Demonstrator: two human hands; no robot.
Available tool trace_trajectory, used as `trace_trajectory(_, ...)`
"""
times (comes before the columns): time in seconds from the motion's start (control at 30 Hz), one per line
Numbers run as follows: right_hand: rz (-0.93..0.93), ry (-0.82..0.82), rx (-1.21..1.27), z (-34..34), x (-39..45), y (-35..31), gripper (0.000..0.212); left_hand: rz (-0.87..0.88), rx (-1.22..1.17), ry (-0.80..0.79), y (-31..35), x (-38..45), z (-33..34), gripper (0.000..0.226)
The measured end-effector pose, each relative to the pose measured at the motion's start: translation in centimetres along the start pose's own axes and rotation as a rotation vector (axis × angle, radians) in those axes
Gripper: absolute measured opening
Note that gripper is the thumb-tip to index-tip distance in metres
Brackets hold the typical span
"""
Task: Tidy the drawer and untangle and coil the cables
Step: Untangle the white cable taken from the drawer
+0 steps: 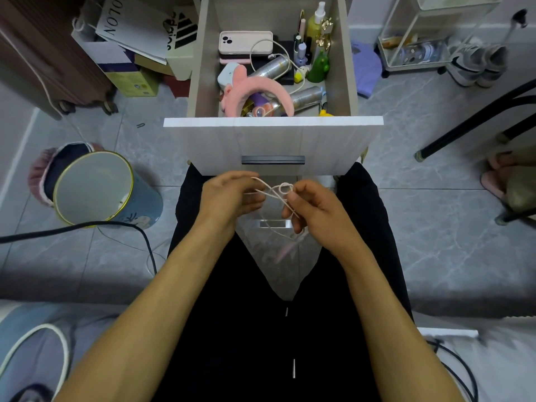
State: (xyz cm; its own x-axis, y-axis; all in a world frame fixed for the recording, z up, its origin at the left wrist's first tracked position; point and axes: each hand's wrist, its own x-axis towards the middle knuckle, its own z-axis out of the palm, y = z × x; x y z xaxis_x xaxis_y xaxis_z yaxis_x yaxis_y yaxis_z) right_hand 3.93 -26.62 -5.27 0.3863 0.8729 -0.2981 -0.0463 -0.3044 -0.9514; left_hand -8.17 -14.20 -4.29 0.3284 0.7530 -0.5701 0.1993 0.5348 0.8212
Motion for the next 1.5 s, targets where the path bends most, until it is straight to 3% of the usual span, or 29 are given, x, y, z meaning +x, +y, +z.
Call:
trace_trajectory(0.07, -0.009, -0.003, 0.004, 0.1, 0.1, 0.1, 0.014, 0.036, 0.116, 0.005, -0.6, 0.4, -0.1, 0.019)
trace_trajectory(0.17, -0.012, 0.007, 0.036, 0.0, 0.0, 0.2, 0.014, 0.538, 0.732, -0.113, -1.3, 0.4, -0.6, 0.027)
trace_trajectory(0.23, -0.006, 0.015, 0.060, -0.3, 0.0, 0.3, 0.015, 0.662, 0.892, -0.191, -0.9, 0.2, -0.7, 0.021)
trace_trajectory(0.4, 0.003, 0.023, 0.056, -0.7, 0.3, 0.5, 0.015, 0.511, 0.623, -0.116, -0.2, 0.2, -0.9, 0.010)
trace_trajectory(0.57, 0.031, 0.027, 0.024, -0.8, 0.2, 0.6, 0.015, 0.055, 0.162, -0.046, -0.4, -0.2, -0.4, 0.011)
trace_trajectory(0.77, 0.025, 0.054, 0.043, -1.1, 0.0, 0.5, 0.015, -0.082, 0.123, -0.290, -1.4, -0.1, -0.3, 0.024)
trace_trajectory(1.07, 0.083, 0.124, 0.087, -1.0, 0.0, 0.7, 0.015, 0.141, 0.307, -0.248, -0.9, 0.4, -1.4, 0.021)
trace_trajectory(1.23, 0.076, 0.148, 0.118, -0.8, -0.1, 0.3, 0.004, 0.186, 0.242, -0.266, -0.6, 0.1, -1.2, 0.017)
trace_trajectory(1.5, 0.021, 0.211, 0.031, -0.6, -0.1, 0.0, 0.023, 0.250, 0.328, -0.276, -0.3, -0.3, -1.2, 0.017)
